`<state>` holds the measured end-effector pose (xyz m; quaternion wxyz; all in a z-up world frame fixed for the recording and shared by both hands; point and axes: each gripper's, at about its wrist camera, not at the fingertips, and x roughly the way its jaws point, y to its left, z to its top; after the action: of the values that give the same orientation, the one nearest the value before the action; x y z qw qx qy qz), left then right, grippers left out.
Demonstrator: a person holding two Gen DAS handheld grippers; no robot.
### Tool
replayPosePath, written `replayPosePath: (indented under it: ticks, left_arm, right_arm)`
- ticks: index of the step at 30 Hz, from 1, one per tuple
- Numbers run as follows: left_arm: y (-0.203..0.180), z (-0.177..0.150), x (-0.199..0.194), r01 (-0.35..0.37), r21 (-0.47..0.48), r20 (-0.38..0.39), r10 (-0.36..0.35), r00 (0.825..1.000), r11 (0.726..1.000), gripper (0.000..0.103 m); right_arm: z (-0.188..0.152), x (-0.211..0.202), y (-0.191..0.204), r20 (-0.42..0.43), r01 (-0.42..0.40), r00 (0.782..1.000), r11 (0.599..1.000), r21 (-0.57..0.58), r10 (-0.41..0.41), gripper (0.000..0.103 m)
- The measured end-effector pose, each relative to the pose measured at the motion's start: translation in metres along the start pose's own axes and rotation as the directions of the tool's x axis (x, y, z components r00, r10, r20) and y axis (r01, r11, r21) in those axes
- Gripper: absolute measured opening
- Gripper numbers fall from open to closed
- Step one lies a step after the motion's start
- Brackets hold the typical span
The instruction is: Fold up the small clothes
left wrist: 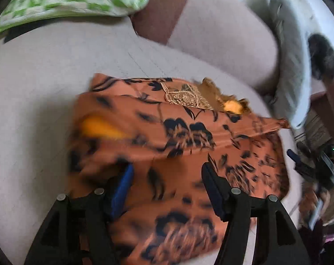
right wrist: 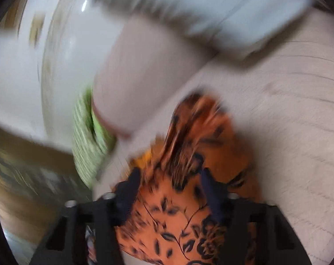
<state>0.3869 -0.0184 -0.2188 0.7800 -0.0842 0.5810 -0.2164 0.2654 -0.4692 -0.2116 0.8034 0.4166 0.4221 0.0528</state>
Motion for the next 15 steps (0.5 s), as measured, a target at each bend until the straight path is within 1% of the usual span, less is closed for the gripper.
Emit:
replayPosePath:
  ticks: [1, 2, 3, 5, 6, 7, 8, 9, 10, 11, 12, 13, 14, 15]
  left_arm:
    - [-0.006, 0.011, 0.012, -0.039, 0.015, -0.009, 0.039, 0.999, 0.999, 0.065]
    - [-0.013, 0.020, 0.018, -0.052, 0.011, -0.013, 0.052, 0.999, 0.999, 0.065]
    - [-0.012, 0.029, 0.024, -0.057, 0.001, -0.017, 0.057, 0.998, 0.998, 0.066]
    - [-0.008, 0.056, 0.033, -0.041, -0.045, -0.010, 0.041, 0.999, 0.998, 0.066]
    - [-0.003, 0.070, 0.035, -0.033, -0.075, -0.007, 0.032, 0.999, 0.997, 0.066]
    - [0.002, 0.082, 0.037, -0.019, -0.123, -0.006, 0.019, 1.000, 0.992, 0.066]
    - [0.006, 0.091, 0.036, -0.007, -0.163, 0.015, 0.010, 1.000, 0.987, 0.066]
    - [0.011, 0.097, 0.031, -0.005, -0.190, 0.053, 0.015, 0.998, 0.982, 0.066]
    - [0.015, 0.105, 0.016, -0.027, -0.214, 0.137, 0.058, 0.989, 0.976, 0.066]
    - [0.016, 0.108, 0.004, -0.031, -0.220, 0.189, 0.074, 0.979, 0.975, 0.066]
    - [0.015, 0.104, -0.007, -0.017, -0.221, 0.240, 0.071, 0.968, 0.975, 0.066]
    - [0.019, 0.097, -0.021, 0.017, -0.216, 0.284, 0.046, 0.958, 0.976, 0.069]
    - [0.020, 0.088, -0.030, 0.032, -0.200, 0.288, 0.028, 0.957, 0.979, 0.071]
    - [0.019, 0.078, -0.035, 0.014, -0.174, 0.266, 0.033, 0.963, 0.985, 0.071]
  right_arm:
    - [-0.004, 0.015, 0.012, -0.038, 0.026, 0.999, 0.998, -0.051, -0.028, 0.035]
    - [-0.009, 0.037, 0.026, -0.081, 0.070, 0.993, 0.991, -0.115, -0.080, 0.035]
    - [-0.013, 0.060, 0.038, -0.113, 0.111, 0.985, 0.980, -0.168, -0.131, 0.035]
    - [-0.014, 0.103, 0.057, -0.160, 0.163, 0.965, 0.953, -0.254, -0.208, 0.035]
    - [-0.014, 0.115, 0.059, -0.158, 0.179, 0.960, 0.944, -0.278, -0.229, 0.035]
    - [-0.007, 0.127, 0.065, -0.134, 0.199, 0.960, 0.935, -0.293, -0.246, 0.035]
    - [0.002, 0.135, 0.068, -0.113, 0.200, 0.964, 0.939, -0.279, -0.239, 0.035]
    - [0.017, 0.140, 0.068, -0.082, 0.159, 0.980, 0.962, -0.223, -0.181, 0.035]
    - [0.027, 0.137, 0.067, -0.042, 0.096, 0.994, 0.981, -0.169, -0.104, 0.035]
    - [0.032, 0.132, 0.065, -0.006, 0.057, 0.998, 0.990, -0.131, -0.058, 0.036]
    - [0.038, 0.120, 0.060, 0.067, -0.006, 0.998, 0.998, -0.060, 0.010, 0.036]
    - [0.039, 0.113, 0.058, 0.089, -0.040, 0.995, 0.999, -0.031, 0.042, 0.041]
    - [0.038, 0.106, 0.055, 0.092, -0.062, 0.994, 0.998, -0.017, 0.063, 0.048]
    - [0.033, 0.095, 0.051, 0.076, -0.061, 0.995, 0.998, -0.028, 0.063, 0.057]
